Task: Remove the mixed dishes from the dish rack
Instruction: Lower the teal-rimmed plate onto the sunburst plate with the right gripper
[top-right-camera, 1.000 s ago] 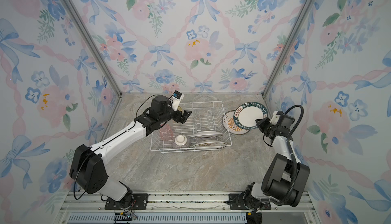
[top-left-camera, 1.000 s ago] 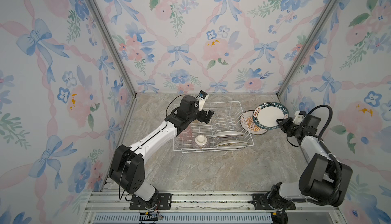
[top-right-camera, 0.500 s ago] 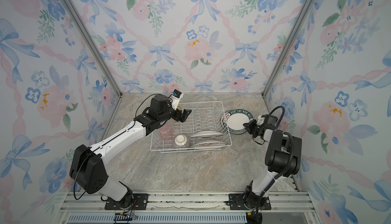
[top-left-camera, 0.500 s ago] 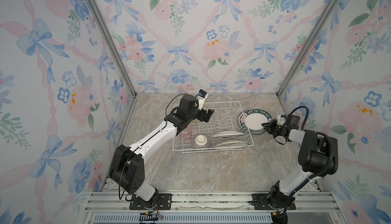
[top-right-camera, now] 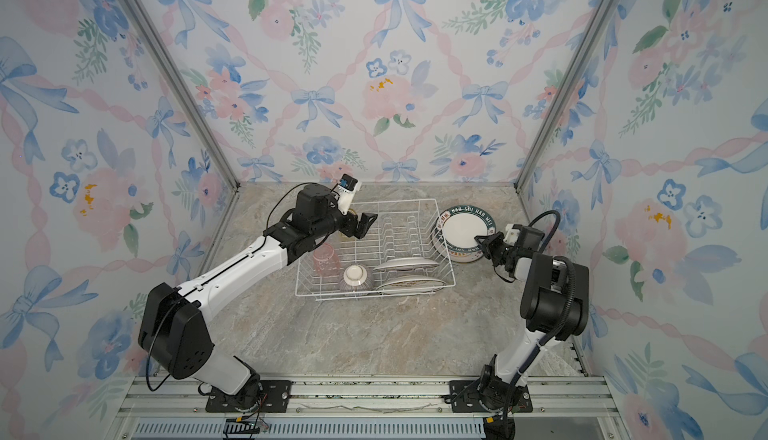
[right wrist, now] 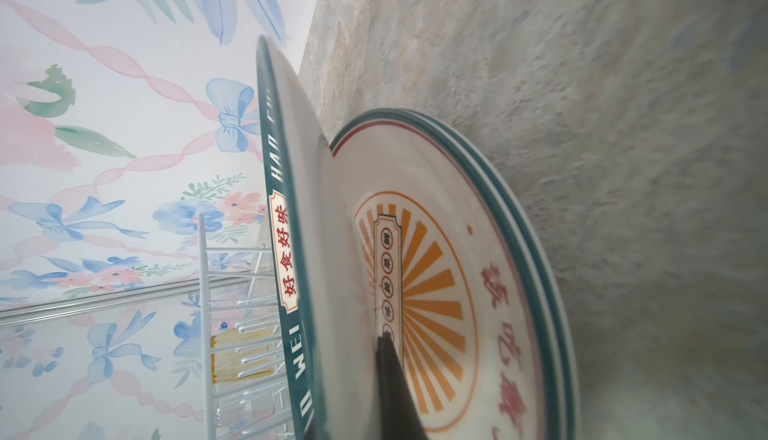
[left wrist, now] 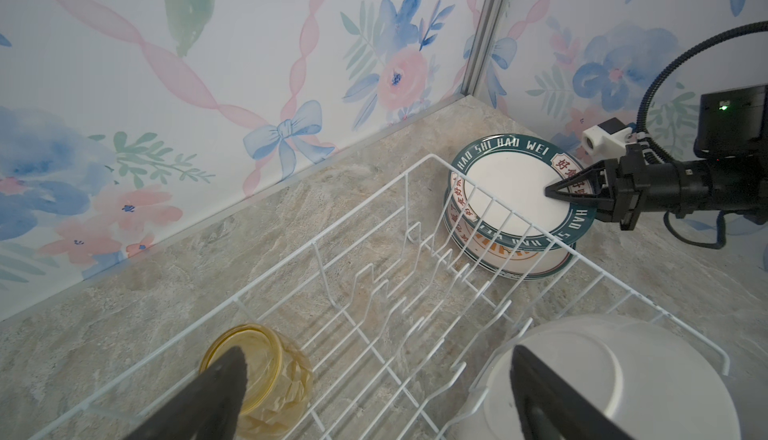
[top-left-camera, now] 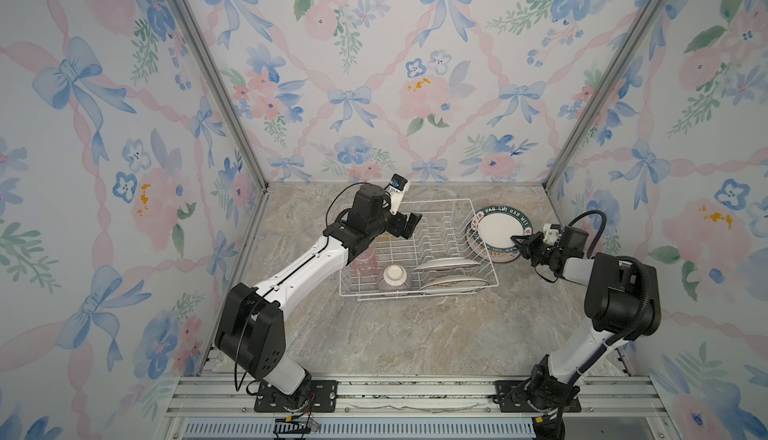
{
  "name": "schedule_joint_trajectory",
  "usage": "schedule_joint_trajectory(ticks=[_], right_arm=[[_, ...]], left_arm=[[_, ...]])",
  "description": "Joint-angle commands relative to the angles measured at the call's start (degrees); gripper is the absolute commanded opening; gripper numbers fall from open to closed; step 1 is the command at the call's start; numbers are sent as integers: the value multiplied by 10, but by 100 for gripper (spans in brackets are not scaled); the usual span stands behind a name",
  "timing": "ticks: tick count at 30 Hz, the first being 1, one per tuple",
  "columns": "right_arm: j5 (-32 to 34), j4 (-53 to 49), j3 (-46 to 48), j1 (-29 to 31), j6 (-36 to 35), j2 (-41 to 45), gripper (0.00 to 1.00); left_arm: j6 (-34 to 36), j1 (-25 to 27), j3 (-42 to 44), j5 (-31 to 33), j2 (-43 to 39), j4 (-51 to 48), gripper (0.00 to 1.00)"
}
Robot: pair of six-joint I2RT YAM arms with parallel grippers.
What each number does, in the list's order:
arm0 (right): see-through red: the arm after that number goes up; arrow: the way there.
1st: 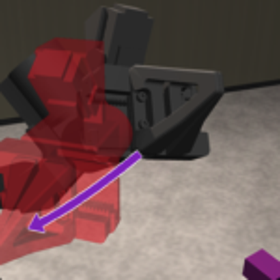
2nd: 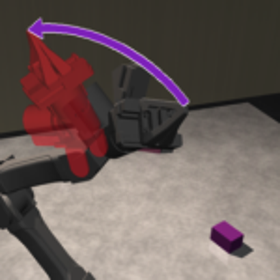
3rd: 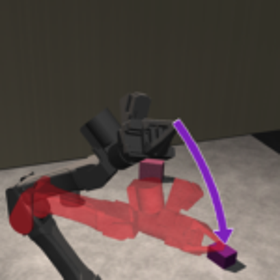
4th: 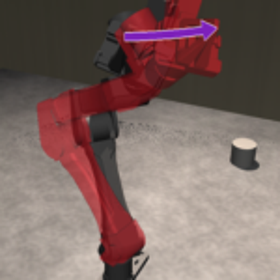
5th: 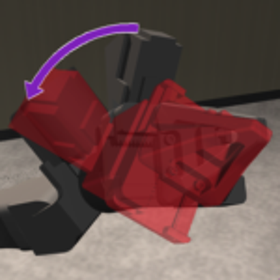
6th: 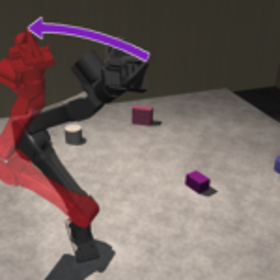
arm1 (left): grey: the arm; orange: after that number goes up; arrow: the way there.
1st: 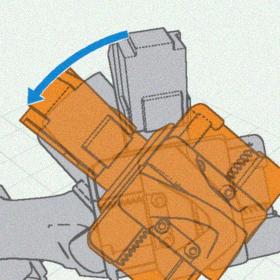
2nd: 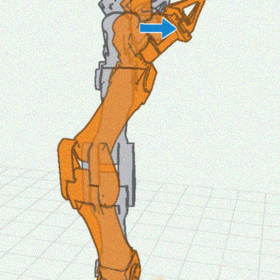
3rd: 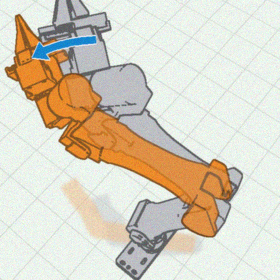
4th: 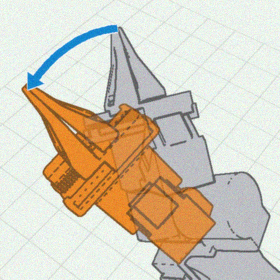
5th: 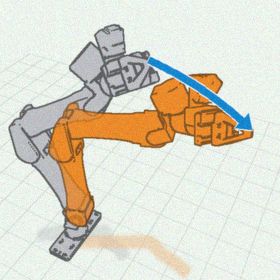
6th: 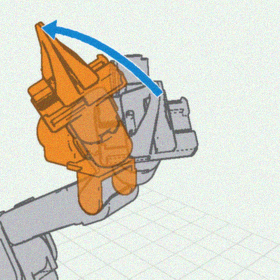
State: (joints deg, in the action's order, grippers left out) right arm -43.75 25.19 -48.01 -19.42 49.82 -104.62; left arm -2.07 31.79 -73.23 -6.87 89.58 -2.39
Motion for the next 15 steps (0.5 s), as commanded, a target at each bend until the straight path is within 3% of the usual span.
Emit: schedule_joint_trajectory(ticks=[1,13,15], right_arm=[[-35,60,-7,6,27,-18,0],[4,-37,-23,24,-33,-33,0],[12,-54,-24,22,-40,-32,6]], left_arm=[[7,-5,-16,-10,9,1,98],[10,-5,-19,-13,12,-5,98],[9,-5,-19,-16,13,-5,98]])
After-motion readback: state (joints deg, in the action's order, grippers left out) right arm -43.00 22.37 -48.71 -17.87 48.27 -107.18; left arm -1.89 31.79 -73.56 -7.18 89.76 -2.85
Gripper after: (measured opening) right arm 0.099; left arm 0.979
